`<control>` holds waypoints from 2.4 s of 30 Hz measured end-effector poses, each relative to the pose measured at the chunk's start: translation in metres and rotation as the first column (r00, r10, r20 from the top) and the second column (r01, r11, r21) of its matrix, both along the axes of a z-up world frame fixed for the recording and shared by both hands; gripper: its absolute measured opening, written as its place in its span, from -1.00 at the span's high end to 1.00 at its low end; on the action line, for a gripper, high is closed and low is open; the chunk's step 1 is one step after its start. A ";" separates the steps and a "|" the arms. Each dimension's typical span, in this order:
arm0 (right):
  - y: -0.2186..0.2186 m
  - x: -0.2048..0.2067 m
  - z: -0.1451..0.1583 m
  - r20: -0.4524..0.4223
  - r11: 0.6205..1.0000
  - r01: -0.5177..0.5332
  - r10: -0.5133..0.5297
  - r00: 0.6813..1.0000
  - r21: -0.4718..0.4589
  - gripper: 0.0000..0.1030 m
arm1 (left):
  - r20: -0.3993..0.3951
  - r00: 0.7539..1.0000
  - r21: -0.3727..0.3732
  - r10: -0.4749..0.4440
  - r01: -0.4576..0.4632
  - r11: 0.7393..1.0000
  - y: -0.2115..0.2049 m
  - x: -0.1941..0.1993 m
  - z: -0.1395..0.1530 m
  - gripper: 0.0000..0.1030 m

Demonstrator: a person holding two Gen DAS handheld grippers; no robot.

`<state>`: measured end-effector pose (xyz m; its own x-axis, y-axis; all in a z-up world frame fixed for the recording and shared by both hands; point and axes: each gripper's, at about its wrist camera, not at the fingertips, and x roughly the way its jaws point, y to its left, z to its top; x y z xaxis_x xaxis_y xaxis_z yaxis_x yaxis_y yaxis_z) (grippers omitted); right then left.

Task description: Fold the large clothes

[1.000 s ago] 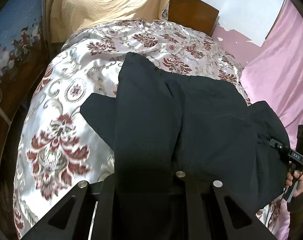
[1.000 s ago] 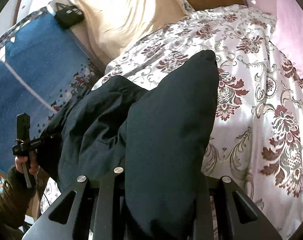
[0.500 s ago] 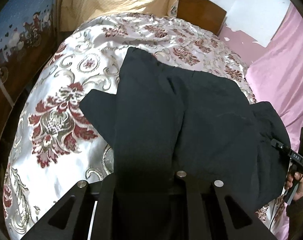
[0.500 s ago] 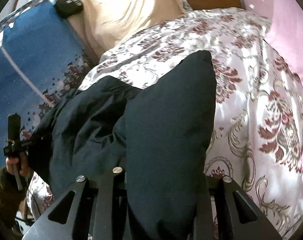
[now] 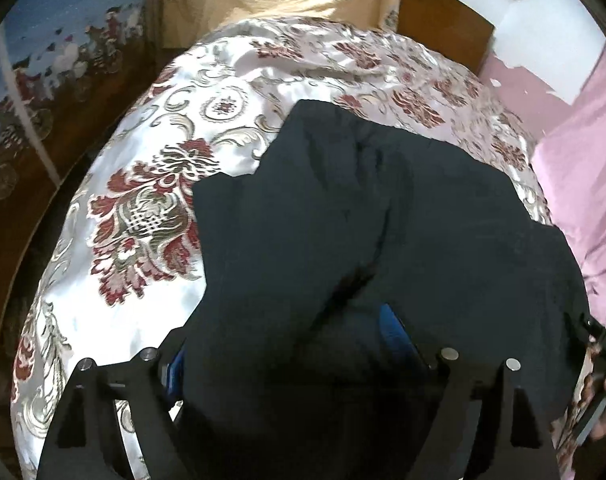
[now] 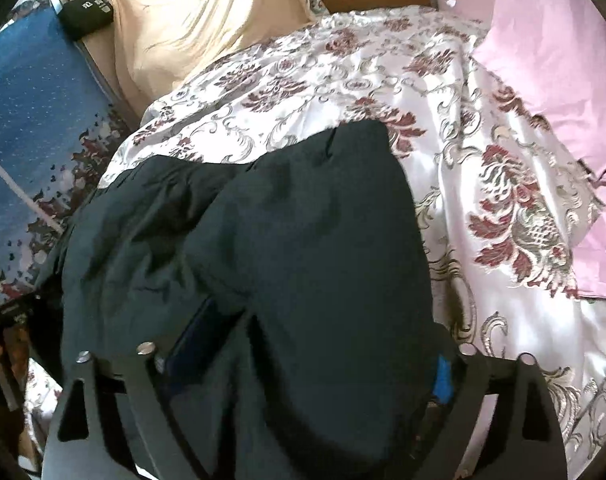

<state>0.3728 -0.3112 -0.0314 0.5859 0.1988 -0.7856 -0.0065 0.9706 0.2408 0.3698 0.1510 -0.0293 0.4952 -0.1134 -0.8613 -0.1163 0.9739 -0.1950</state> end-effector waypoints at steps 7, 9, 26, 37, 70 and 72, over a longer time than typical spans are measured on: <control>0.009 -0.015 0.015 0.081 0.992 0.042 -0.032 0.996 -0.123 -0.93 | 0.074 0.997 0.098 0.003 -0.011 0.995 -0.011 -0.014 0.018 -0.88; 0.010 -0.021 0.021 0.101 0.989 0.058 -0.044 0.994 -0.134 -0.93 | 0.101 0.995 0.112 -0.003 -0.008 0.994 -0.015 -0.019 0.025 -0.88; 0.053 -0.093 0.077 0.290 0.992 0.027 0.011 0.957 -0.127 -0.94 | 0.342 0.932 0.158 -0.122 0.071 0.985 -0.066 -0.082 0.085 -0.99; 0.081 -0.154 0.100 0.420 0.990 0.063 -0.004 0.908 -0.126 -0.95 | 0.487 0.852 0.243 -0.193 0.080 0.967 -0.088 -0.140 0.108 -0.99; 0.138 -0.289 0.100 0.592 0.985 0.102 -0.002 0.806 -0.135 -0.95 | 0.590 0.789 0.241 -0.173 0.032 0.970 -0.077 -0.257 0.087 -1.00; 0.139 -0.294 0.095 0.591 0.985 0.102 -0.001 0.807 -0.138 -0.95 | 0.589 0.788 0.243 -0.180 0.040 0.969 -0.077 -0.262 0.085 -1.00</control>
